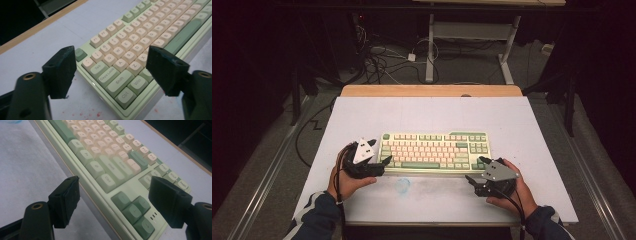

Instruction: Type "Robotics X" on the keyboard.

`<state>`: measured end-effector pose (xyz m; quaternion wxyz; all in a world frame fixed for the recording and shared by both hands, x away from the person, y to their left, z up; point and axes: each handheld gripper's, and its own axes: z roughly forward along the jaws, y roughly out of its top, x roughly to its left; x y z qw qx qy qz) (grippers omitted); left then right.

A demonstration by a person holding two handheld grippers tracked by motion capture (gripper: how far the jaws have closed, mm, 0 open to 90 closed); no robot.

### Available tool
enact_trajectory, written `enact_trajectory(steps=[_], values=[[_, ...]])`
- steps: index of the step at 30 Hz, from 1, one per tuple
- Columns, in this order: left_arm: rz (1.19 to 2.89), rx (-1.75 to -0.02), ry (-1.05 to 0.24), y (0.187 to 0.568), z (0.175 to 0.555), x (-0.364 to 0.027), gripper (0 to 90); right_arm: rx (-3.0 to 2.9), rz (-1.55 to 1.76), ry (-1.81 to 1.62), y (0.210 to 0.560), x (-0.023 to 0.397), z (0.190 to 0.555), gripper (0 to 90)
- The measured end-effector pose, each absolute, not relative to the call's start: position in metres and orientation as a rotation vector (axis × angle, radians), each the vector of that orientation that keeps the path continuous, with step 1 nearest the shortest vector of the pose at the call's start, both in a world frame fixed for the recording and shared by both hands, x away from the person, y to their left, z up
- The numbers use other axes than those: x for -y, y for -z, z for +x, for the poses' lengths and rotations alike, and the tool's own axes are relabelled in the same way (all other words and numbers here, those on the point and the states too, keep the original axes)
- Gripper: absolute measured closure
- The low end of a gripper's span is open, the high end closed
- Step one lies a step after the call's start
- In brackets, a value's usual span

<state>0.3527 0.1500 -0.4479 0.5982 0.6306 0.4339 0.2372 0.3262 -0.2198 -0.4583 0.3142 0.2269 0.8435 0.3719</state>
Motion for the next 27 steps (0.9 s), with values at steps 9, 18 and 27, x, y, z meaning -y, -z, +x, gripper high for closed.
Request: enact_trajectory(steps=[9,18,27], values=[[1.506,-0.986,-0.418,0.444,0.349,-0.145,72.3,-2.227,0.598,-0.98,0.459,0.22,0.326,26.2],[1.607,-0.911,-0.381,0.447,0.346,-0.114,87.0,-2.222,0.599,-0.984,0.458,0.22,0.326,26.2],[1.693,-0.892,-0.347,0.453,0.351,-0.081,86.8,-2.227,0.603,-0.975,0.46,0.22,0.327,26.2]])
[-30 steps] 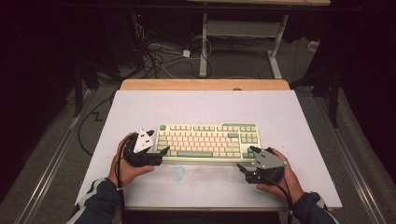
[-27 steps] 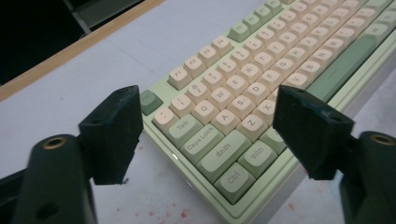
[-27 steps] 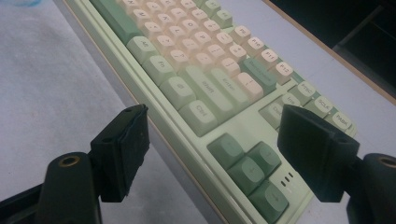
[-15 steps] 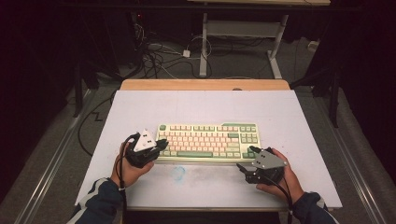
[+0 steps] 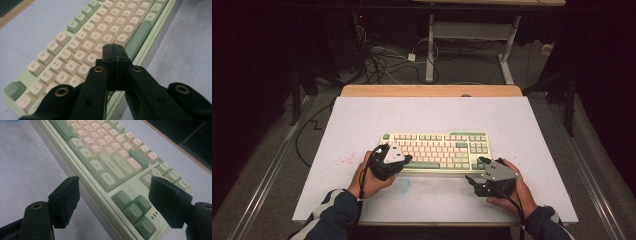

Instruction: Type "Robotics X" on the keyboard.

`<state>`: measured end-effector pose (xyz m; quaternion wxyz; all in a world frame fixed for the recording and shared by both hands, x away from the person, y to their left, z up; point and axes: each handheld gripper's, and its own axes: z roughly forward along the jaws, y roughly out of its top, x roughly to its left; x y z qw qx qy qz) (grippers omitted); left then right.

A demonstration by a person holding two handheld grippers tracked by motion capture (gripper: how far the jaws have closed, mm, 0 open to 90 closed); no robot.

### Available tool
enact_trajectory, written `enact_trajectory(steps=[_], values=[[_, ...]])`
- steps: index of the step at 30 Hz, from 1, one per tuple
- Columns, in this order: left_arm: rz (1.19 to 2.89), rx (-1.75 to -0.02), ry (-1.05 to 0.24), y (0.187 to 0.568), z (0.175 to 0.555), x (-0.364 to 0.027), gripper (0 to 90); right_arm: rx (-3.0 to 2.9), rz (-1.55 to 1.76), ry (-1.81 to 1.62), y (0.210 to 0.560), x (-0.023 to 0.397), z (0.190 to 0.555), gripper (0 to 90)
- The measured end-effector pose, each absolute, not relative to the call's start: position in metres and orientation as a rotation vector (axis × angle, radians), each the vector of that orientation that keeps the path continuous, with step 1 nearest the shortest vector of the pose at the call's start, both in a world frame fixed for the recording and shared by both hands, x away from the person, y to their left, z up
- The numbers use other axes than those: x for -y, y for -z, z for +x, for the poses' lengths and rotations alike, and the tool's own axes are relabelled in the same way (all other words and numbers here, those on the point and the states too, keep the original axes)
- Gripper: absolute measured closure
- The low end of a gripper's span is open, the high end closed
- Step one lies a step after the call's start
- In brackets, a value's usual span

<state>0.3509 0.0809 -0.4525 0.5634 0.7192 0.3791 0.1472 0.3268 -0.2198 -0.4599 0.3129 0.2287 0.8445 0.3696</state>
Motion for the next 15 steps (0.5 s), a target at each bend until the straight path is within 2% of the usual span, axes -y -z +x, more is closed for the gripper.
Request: enact_trajectory(steps=[15], values=[[1.789,-0.864,-0.312,0.462,0.355,-0.057,86.2,-2.233,0.607,-0.973,0.461,0.221,0.327,26.1]])
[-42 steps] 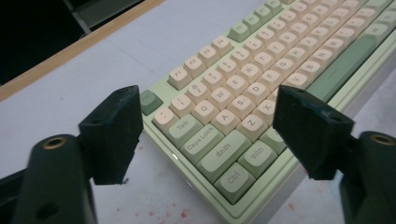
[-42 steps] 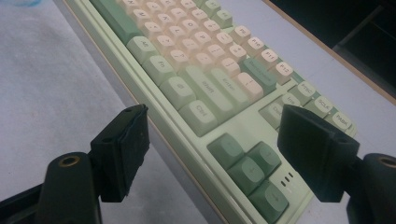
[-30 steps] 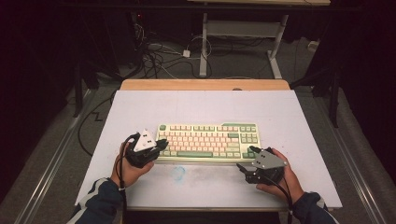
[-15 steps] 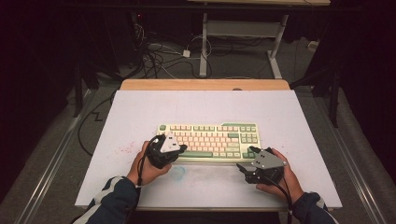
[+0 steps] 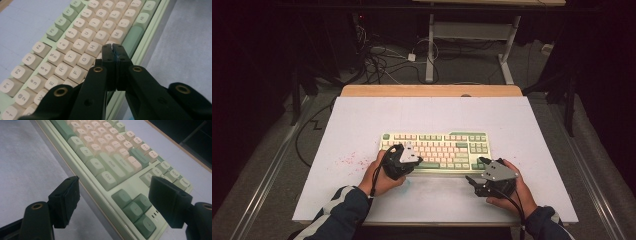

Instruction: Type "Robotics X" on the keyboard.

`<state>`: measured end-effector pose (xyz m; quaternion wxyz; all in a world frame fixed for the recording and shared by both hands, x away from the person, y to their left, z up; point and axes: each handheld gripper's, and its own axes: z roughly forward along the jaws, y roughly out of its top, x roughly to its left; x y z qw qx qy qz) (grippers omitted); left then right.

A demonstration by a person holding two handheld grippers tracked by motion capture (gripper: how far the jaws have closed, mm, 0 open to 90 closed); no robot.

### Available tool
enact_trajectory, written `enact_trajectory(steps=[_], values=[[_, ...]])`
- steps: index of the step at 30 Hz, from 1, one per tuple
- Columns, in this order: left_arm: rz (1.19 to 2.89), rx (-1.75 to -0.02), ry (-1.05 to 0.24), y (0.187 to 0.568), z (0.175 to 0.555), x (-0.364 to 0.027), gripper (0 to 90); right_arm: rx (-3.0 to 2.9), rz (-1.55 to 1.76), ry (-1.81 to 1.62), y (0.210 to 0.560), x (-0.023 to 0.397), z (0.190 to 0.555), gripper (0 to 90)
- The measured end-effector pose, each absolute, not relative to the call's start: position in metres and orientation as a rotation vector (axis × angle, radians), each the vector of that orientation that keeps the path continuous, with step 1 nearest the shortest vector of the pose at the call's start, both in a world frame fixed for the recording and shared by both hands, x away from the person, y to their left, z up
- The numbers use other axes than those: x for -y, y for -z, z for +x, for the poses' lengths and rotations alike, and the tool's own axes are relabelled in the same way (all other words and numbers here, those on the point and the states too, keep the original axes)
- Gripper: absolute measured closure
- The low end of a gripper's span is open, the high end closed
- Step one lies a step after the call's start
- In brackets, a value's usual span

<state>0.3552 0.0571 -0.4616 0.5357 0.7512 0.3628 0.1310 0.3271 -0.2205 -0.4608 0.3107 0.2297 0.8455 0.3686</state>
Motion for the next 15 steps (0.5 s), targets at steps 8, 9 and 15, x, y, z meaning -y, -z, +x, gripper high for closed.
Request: enact_trajectory(steps=[8,9,15], values=[[1.816,-0.867,-0.327,0.4669,0.3551,-0.0569,86.7,-2.237,0.6,-0.97,0.4609,0.2201,0.3271,26.2],[1.819,-0.868,-0.331,0.4675,0.3554,-0.0576,86.6,-2.237,0.599,-0.968,0.4611,0.22,0.3271,26.2],[1.821,-0.874,-0.339,0.4686,0.3562,-0.0608,86.5,-2.24,0.597,-0.97,0.4607,0.2202,0.3269,26.2]])
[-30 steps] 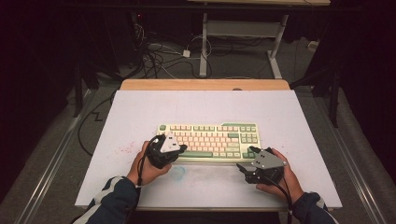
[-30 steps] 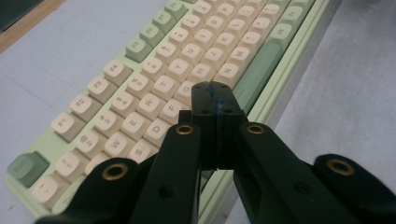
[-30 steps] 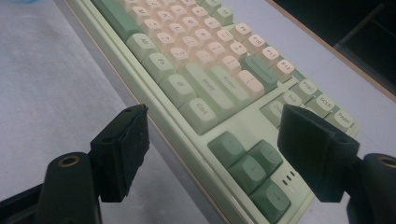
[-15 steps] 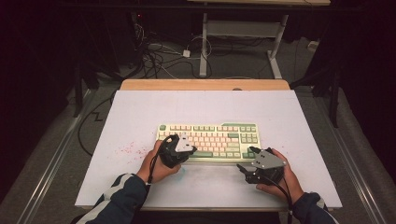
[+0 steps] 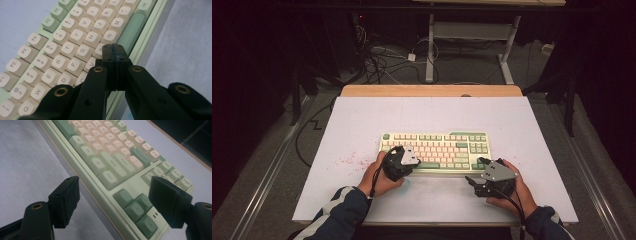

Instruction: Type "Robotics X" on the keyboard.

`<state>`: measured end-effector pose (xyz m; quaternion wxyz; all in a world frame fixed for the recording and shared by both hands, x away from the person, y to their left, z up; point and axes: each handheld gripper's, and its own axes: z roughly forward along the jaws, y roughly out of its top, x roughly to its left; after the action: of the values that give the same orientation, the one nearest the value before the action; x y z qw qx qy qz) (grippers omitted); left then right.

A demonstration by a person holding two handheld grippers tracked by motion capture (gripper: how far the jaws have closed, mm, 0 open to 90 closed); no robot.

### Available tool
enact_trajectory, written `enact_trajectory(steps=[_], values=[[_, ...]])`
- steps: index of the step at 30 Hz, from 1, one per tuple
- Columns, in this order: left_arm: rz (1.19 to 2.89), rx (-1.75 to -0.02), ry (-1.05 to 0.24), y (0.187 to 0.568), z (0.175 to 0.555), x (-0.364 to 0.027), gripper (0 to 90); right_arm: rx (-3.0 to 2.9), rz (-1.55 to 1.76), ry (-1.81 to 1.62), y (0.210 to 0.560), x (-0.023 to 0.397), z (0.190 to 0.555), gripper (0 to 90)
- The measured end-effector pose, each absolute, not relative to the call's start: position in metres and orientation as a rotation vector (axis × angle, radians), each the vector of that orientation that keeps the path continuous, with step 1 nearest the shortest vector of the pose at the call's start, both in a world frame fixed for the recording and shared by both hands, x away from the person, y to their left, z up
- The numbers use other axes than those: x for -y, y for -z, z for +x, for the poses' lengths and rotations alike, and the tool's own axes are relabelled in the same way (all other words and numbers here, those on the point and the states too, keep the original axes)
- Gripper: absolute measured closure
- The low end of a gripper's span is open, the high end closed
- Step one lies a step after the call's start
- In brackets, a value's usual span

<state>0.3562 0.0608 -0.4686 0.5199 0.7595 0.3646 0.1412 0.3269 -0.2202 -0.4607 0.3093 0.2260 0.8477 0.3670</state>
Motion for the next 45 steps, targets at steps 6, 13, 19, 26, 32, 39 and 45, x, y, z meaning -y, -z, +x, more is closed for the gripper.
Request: enact_trajectory(steps=[6,13,19,26,32,39,45], values=[[1.823,-0.874,-0.347,0.469,0.355,-0.062,86.2,-2.241,0.597,-0.968,0.461,0.221,0.327,26.2],[1.86,-0.833,-0.364,0.473,0.351,-0.059,86.8,-2.242,0.595,-0.966,0.461,0.22,0.327,26.2],[1.827,-0.832,-0.361,0.466,0.351,-0.062,85.4,-2.222,0.612,-0.975,0.459,0.222,0.327,26.2],[1.805,-0.827,-0.384,0.462,0.351,-0.066,81.5,-2.224,0.606,-0.972,0.459,0.221,0.326,26.2],[1.783,-0.841,-0.431,0.46,0.355,-0.07,66.7,-2.222,0.608,-0.974,0.459,0.221,0.326,26.2],[1.726,-0.842,-0.47,0.458,0.354,-0.071,40.8,-2.22,0.608,-0.978,0.459,0.221,0.326,26.2],[1.694,-0.83,-0.476,0.456,0.352,-0.073,25.7,-2.218,0.608,-0.977,0.458,0.222,0.326,26.2]])
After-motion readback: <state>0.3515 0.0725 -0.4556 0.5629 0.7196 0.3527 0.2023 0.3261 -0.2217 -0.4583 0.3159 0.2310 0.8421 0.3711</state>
